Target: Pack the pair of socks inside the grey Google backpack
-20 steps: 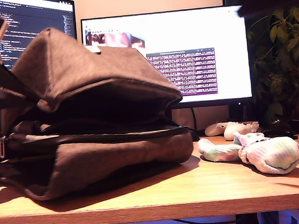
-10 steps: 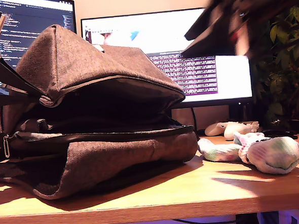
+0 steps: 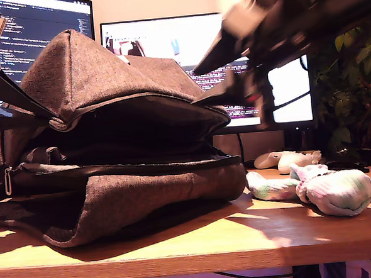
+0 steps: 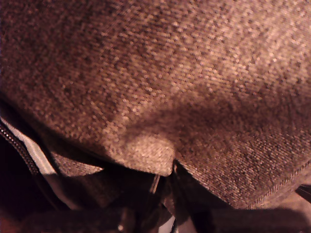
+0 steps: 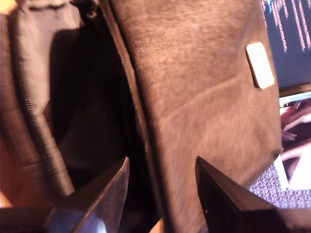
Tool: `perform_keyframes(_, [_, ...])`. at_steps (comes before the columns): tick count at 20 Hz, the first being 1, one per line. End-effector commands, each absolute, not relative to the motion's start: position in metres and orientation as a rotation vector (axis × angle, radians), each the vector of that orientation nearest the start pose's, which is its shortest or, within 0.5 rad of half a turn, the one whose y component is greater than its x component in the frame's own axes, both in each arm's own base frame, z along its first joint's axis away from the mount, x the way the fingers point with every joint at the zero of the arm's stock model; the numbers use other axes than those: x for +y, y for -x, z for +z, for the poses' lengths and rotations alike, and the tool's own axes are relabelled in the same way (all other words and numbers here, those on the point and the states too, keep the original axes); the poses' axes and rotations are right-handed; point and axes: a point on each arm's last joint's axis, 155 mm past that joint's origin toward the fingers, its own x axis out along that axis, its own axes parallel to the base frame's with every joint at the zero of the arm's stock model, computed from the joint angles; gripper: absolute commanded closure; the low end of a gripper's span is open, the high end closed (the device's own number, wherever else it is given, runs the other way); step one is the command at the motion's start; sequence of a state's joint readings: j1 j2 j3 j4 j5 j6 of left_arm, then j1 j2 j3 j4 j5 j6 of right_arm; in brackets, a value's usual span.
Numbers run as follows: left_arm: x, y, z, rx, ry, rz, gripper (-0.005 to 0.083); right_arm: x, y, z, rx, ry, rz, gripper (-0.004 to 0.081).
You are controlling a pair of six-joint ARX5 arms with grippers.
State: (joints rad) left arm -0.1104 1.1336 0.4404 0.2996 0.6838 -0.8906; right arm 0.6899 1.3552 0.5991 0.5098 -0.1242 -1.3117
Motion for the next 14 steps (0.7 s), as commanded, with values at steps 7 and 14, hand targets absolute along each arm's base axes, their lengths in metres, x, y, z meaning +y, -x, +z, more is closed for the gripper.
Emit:
perform_keyframes(7, [-0.154,-0.324,0.193,0.611,0.920,-0.631,0.0797,0.323,-0.324,0.196,-0.395,1.328,0.858,0.0534])
perform_keyframes(14, [-0.159,-0.319,0.194,0.610,0.883,-0.675,0.0797,0.323,-0.323,0.192,-0.384,1.346,0.861,0.0781])
